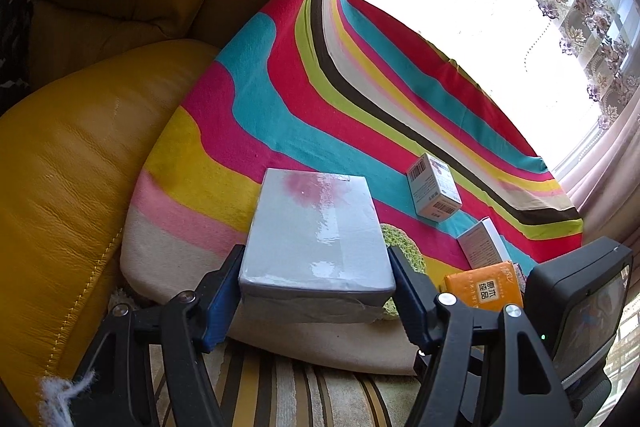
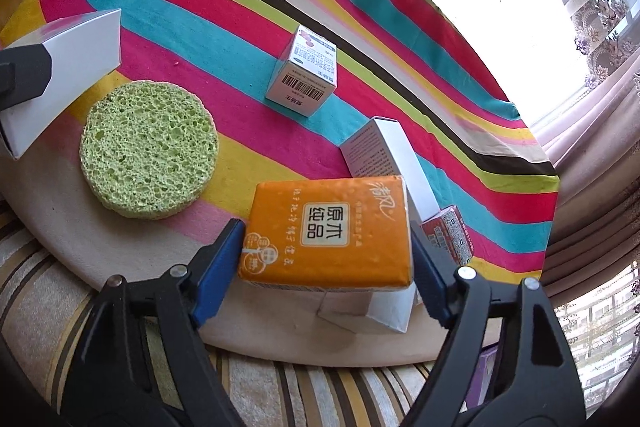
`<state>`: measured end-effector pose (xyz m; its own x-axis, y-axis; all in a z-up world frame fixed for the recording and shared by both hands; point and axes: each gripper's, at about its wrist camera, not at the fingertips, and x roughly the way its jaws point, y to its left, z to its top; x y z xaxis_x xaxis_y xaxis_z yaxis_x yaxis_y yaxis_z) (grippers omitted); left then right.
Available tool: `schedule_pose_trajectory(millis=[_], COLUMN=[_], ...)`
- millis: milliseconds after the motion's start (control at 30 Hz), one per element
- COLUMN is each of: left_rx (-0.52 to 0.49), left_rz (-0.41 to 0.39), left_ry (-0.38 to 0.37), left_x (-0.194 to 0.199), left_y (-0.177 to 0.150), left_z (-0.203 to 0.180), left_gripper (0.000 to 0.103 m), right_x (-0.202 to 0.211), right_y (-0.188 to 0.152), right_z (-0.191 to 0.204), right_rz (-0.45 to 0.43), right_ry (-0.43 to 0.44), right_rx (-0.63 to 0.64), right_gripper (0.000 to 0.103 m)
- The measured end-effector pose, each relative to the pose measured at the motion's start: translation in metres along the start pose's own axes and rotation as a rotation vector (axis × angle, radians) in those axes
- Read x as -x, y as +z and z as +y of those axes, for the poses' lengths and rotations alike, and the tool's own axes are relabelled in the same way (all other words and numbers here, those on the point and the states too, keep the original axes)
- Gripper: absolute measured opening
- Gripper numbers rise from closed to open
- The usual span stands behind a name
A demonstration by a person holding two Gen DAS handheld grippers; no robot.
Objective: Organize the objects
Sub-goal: 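Carry the pink-stained box and orange tissue pack over the purple box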
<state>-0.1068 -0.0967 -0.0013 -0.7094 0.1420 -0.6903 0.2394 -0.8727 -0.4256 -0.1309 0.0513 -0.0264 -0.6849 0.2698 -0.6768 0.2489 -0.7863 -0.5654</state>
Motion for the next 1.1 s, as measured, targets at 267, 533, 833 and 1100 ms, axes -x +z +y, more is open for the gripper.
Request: schedule_pose_trajectory(millis=[267,533,833,1100], left_rx=[-0.039,-0.083,-0.150,-0.229], left_rz=[-0.014,-0.052,-0.069,-0.029], left_ry=[0.000,-0.024,-0.067,-0.114], left_x=[0.004,0.023,0.048,0.053], left_y=[-0.003,-0.008,-0.027,-0.049], left_z=[-0.008,-0.024,-0.049,-0.083], left_gripper=[0.068,0.068,0.068,0.068], right_x=[0.015,0.035,0.043,0.045], right_y=[-0.004,-0.020,-0.050,-0.083], right_z=[-0.017,-0.048,-0.088,-0.125], right_rz=[-0.066,-0.122,-0.097,-0.054], right_ry=[0.062,0.176,0.239,0.273], right_rx=[-0.078,-0.225,-0.359,-0.465], right_gripper=[0.077,0.077,0.077,0.077])
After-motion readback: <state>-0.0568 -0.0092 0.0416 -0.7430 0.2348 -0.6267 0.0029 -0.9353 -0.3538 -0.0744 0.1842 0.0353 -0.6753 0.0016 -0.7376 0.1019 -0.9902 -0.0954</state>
